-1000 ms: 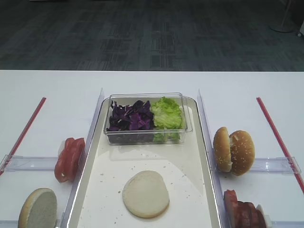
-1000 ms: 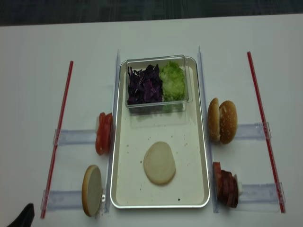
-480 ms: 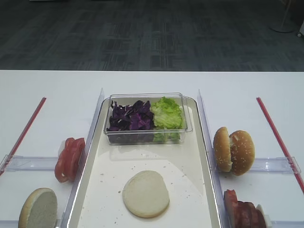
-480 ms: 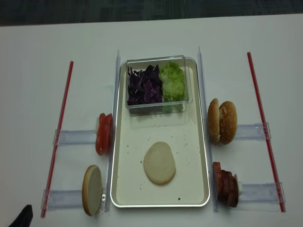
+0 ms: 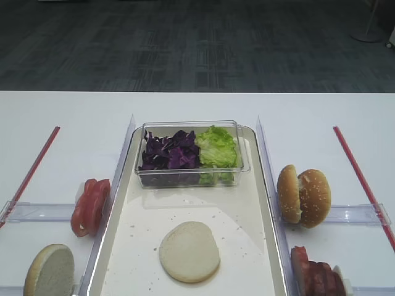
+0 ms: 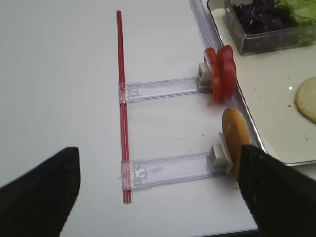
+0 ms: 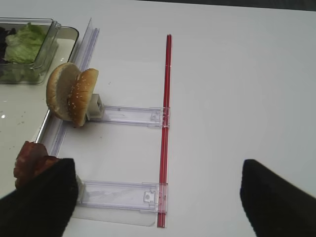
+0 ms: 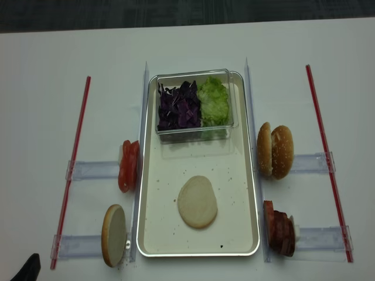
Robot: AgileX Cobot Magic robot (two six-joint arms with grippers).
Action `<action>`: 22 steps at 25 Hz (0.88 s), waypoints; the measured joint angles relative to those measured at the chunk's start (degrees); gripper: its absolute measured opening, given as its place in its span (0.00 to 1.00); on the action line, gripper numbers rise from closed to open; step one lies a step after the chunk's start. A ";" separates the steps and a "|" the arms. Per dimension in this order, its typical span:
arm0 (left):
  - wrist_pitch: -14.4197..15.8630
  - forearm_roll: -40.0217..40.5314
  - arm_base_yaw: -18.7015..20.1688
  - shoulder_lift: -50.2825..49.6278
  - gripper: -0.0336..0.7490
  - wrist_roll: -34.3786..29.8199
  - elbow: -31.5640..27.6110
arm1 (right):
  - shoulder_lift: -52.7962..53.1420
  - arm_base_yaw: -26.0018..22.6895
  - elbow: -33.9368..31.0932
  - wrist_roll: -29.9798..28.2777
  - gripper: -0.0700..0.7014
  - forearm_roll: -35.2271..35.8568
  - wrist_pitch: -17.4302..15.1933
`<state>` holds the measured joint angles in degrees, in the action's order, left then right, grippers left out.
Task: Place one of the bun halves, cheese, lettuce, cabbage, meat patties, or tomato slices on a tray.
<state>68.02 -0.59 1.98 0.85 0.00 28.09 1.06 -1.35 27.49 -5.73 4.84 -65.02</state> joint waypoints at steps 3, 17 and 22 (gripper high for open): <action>0.00 0.00 0.00 0.00 0.81 0.00 0.00 | 0.00 0.00 0.00 0.00 0.97 0.00 0.00; 0.00 0.00 0.00 0.00 0.81 0.00 0.00 | 0.00 0.00 0.00 0.00 0.97 0.00 0.00; 0.00 0.00 0.00 0.00 0.81 0.00 0.00 | 0.00 0.00 0.00 0.00 0.97 0.00 0.00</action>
<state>68.02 -0.59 1.98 0.85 0.00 28.09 1.06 -1.35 27.49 -5.73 4.84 -65.02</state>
